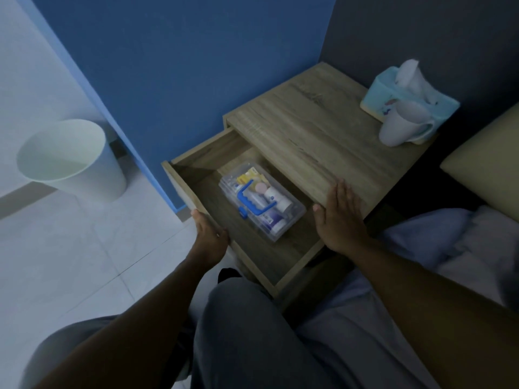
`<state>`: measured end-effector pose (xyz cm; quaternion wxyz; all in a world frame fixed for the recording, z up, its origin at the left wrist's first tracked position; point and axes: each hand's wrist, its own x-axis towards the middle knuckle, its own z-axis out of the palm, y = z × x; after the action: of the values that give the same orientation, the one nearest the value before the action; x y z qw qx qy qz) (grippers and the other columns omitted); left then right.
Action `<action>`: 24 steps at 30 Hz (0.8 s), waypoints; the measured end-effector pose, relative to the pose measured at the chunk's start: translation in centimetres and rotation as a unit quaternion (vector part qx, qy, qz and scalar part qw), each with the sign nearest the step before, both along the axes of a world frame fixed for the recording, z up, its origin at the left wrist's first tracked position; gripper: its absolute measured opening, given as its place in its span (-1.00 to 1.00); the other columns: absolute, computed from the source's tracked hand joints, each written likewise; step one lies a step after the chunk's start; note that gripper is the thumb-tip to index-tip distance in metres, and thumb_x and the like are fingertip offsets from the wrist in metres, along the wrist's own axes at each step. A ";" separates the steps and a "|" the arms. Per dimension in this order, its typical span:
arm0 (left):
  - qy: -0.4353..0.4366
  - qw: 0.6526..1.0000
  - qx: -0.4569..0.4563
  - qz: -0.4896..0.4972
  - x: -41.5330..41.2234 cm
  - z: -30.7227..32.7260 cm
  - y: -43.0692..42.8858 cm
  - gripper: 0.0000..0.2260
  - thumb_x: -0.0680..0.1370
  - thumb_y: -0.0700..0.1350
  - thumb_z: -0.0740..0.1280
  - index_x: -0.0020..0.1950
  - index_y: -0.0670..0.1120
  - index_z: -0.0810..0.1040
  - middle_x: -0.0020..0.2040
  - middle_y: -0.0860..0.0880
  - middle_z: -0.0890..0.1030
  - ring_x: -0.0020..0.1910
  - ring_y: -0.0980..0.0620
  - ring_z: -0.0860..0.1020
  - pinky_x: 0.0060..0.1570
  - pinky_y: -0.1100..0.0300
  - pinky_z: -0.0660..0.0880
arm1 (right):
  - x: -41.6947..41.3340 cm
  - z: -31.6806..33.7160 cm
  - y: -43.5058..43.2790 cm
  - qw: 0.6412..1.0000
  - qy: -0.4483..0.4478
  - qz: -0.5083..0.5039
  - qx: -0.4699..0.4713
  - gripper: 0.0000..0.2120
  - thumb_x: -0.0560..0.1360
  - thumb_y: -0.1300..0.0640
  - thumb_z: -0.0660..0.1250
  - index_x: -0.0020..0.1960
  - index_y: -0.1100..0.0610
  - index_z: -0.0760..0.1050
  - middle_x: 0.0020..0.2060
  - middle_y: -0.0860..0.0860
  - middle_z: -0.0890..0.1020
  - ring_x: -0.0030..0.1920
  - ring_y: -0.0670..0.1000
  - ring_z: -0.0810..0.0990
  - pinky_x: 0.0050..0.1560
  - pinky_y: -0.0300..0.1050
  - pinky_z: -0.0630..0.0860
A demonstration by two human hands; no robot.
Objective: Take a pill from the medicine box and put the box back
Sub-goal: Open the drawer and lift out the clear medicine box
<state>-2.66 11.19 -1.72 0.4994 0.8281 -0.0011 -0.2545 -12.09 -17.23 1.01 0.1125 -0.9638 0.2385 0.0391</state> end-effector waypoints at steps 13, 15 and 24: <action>-0.176 0.951 0.179 -0.178 7.5 1.6 -4.0 -0.20 0.54 0.04 0.34 0.61 -0.01 -0.09 0.62 -0.09 -0.16 0.59 -0.12 -0.19 0.52 -0.17 -0.01 | 2.3 -3.7 8.5 0.975 -0.097 -0.165 0.114 -0.48 0.55 -0.08 0.23 0.46 0.02 0.22 0.35 0.08 0.33 0.14 -0.04 0.47 0.01 -0.09 0.54; -0.114 0.971 0.139 -0.156 9.2 1.1 -5.1 -0.28 0.56 0.03 0.31 0.60 -0.02 -0.02 0.62 -0.08 -0.06 0.59 -0.12 -0.09 0.50 -0.14 0.08 | 3.5 -4.5 9.0 0.956 -0.076 -0.245 0.141 -0.42 0.54 -0.15 0.22 0.48 0.00 0.16 0.35 0.12 0.36 0.09 -0.01 0.50 -0.13 -0.14 0.46; 0.042 0.998 0.037 -0.017 10.2 1.8 -5.8 -0.72 0.59 -0.03 0.29 0.26 -0.12 0.48 0.10 -0.13 0.58 0.08 -0.06 0.59 0.13 -0.08 0.56 | 4.5 -5.0 9.3 0.854 -0.141 -0.362 0.346 -0.40 0.52 -0.07 0.32 0.47 -0.13 0.13 0.31 0.08 0.48 -0.02 -0.07 0.51 -0.32 -0.29 0.43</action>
<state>7.51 5.43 0.12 0.4635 0.8345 0.0154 -0.2974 -7.58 -7.92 -4.01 0.4773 -0.7033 0.5233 -0.0604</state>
